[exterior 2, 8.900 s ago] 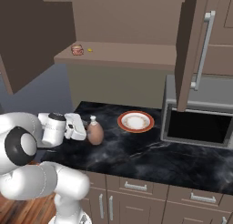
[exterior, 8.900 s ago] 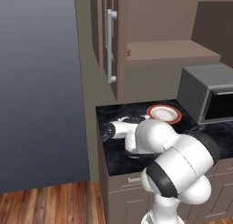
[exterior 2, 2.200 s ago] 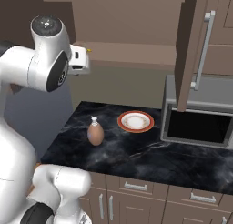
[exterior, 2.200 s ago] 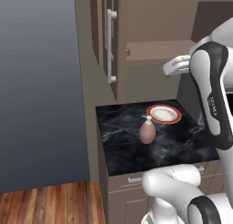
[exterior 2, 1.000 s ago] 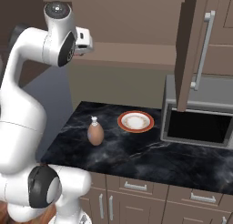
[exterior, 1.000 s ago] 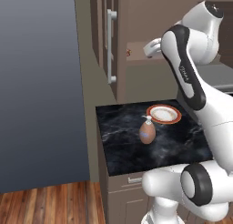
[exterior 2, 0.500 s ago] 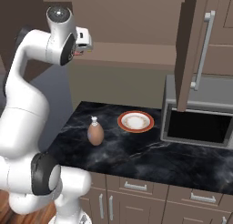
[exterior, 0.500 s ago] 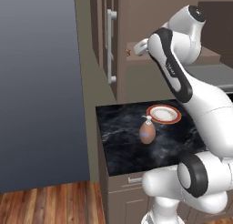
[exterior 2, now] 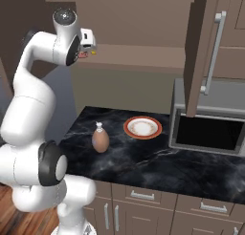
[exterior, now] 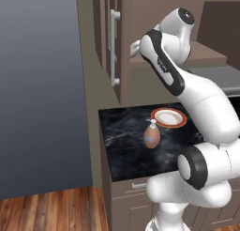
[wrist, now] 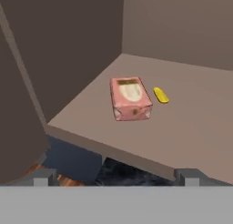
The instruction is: Pick the bar soap and soap dispenser from the cabinet and place them on the counter.
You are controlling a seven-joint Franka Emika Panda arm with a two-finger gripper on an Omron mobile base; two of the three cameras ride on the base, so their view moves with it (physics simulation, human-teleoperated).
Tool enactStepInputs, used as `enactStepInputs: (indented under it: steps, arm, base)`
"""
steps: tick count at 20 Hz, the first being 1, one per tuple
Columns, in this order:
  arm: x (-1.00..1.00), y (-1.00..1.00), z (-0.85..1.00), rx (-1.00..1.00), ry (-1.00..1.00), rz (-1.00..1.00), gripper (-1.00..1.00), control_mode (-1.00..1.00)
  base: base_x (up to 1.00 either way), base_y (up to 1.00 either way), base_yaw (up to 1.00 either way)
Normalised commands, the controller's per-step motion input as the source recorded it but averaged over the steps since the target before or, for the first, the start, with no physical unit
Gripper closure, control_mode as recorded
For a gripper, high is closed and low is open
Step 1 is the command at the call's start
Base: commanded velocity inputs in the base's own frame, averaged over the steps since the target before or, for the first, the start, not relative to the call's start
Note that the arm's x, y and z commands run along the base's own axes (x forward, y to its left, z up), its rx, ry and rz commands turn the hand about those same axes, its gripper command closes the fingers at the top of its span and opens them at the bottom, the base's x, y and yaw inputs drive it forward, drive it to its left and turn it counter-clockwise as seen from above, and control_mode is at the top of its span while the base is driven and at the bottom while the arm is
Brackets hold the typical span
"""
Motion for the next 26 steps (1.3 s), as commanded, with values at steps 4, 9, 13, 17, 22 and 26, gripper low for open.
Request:
enactStepInputs:
  steps: [4,9,13,17,22,26]
  arm:
    - [0.5,0.13,0.0,-0.01,0.0,0.01,-1.0,-1.0]
    - [0.4,0.07,0.0,-0.01,0.0,0.01,-1.0,-1.0]
    - [0.34,0.06,-0.05,-0.01,0.0,0.01,-1.0,-1.0]
    - [0.32,0.12,-0.08,-0.01,0.02,0.0,-1.0,-1.0]
    - [0.35,0.07,-0.1,-0.01,0.01,0.0,-1.0,-1.0]
    - [0.32,0.01,-0.14,-0.03,0.01,0.0,-1.0,-1.0]
  base:
    - [0.0,0.0,0.0]
    - [0.0,0.0,0.0]
    - [0.0,0.0,0.0]
    - [0.0,0.0,0.0]
    - [0.0,0.0,0.0]
    - [0.0,0.0,0.0]
